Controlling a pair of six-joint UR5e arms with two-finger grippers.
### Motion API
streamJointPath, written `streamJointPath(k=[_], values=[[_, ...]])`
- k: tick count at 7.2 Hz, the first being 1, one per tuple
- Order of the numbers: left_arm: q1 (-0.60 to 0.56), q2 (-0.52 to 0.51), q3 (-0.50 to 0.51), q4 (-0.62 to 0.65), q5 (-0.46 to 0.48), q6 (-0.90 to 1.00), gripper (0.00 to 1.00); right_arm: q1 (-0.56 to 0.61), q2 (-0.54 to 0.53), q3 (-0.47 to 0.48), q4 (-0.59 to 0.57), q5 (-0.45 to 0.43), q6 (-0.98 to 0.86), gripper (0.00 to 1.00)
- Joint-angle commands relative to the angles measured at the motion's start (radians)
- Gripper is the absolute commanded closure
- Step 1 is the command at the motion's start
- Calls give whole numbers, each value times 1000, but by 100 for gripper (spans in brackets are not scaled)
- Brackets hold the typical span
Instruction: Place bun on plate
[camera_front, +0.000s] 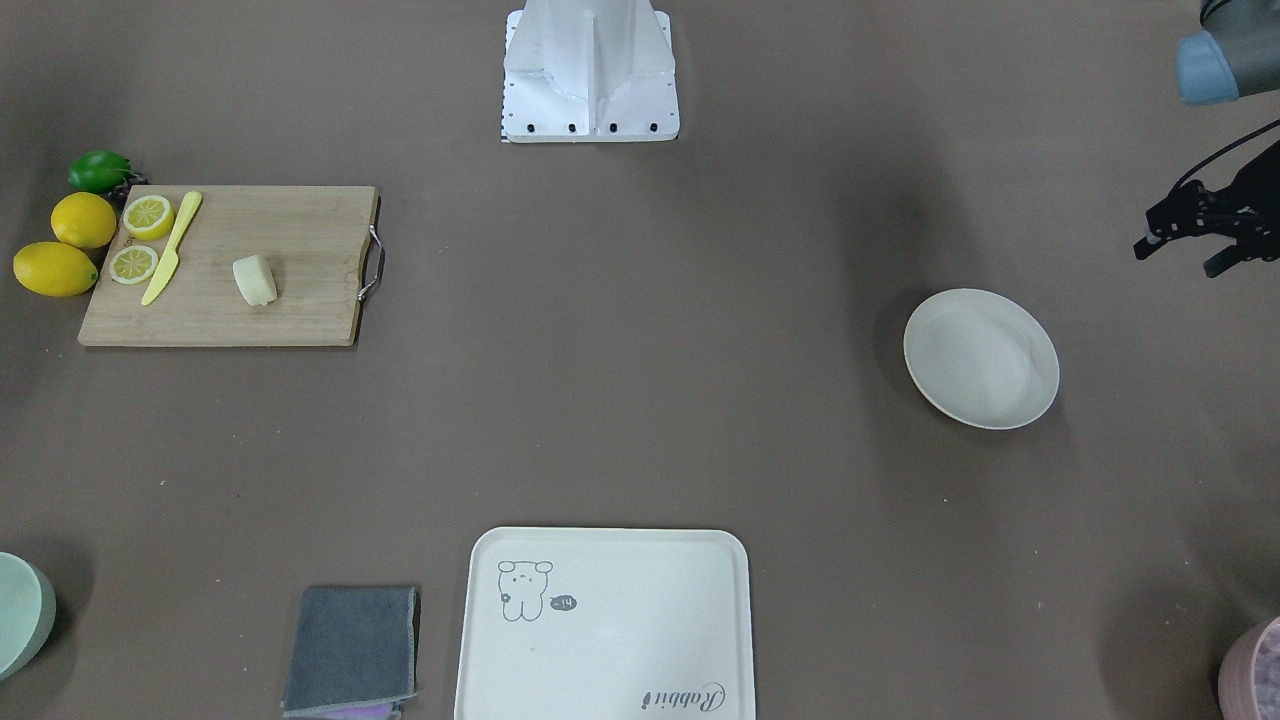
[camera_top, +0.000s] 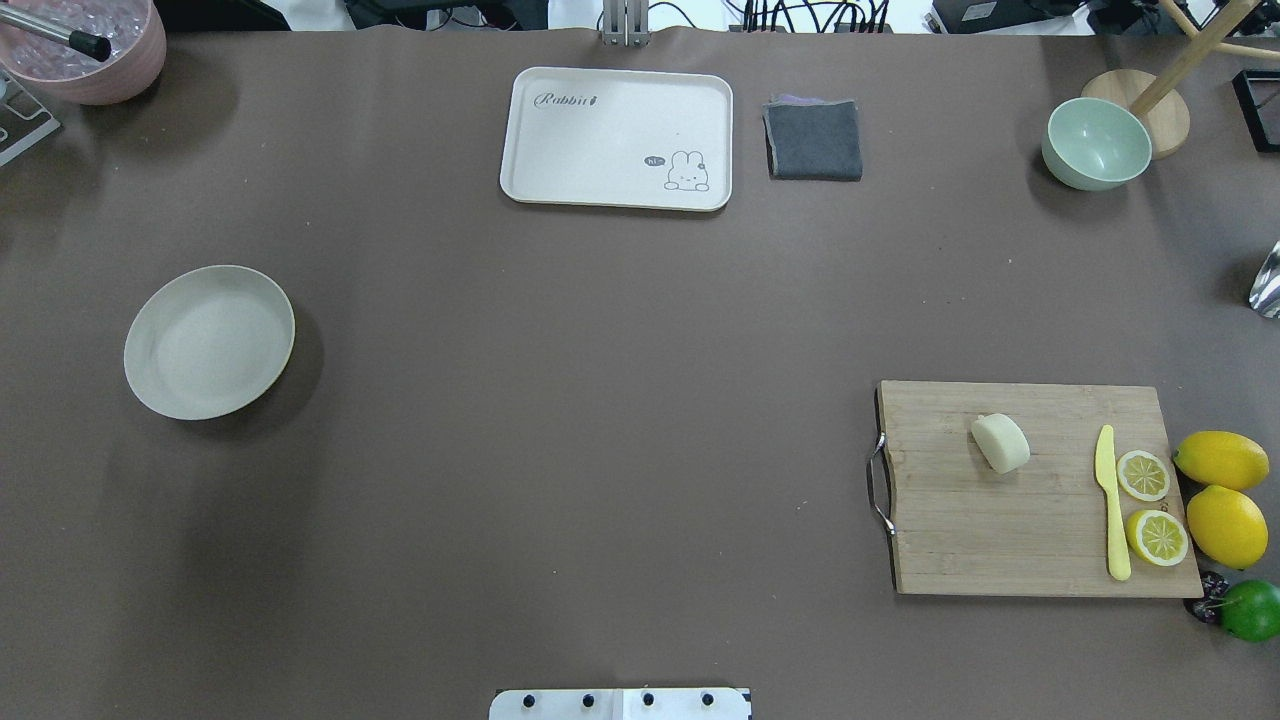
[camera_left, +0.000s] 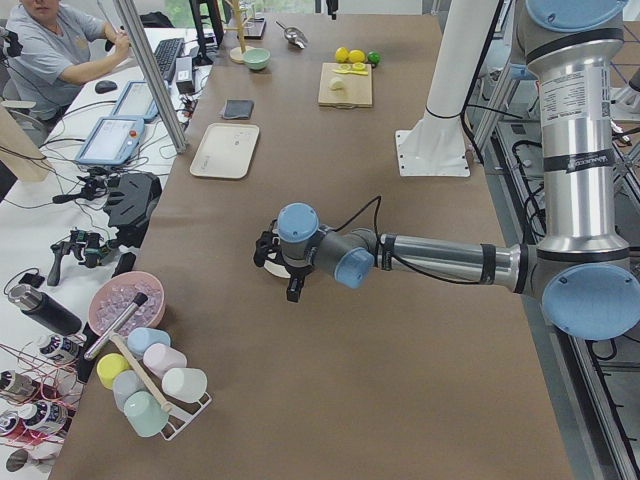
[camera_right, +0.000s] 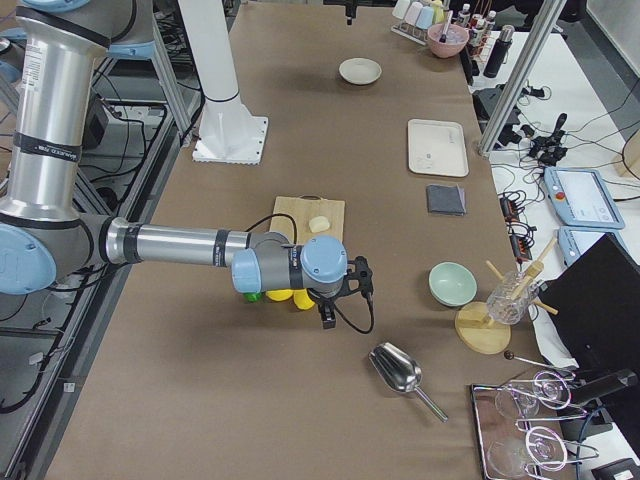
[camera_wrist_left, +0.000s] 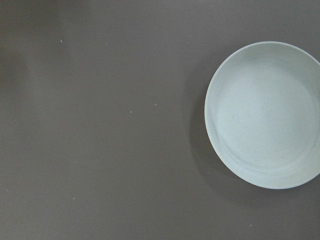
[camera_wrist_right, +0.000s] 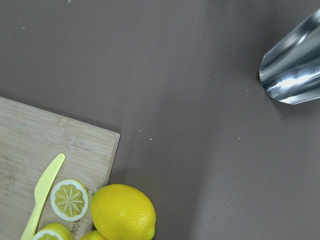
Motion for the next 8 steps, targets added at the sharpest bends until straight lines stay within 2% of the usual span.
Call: streamJointPath(k=[1, 3, 6, 7, 8], values=[[59, -58, 107, -107, 57, -50, 2, -37, 13, 9, 10, -3, 5, 0], [154, -66, 136, -216, 110, -203, 3, -119, 58, 26, 10, -6, 98, 1], [204, -147, 299, -357, 138, -267, 3, -190, 71, 29, 66, -8, 168, 1], [223, -157, 301, -376, 137, -320, 13, -210, 71, 31, 103, -9, 207, 1], [230, -158, 301, -382, 137, -331, 36, -221, 71, 31, 111, -9, 234, 1]])
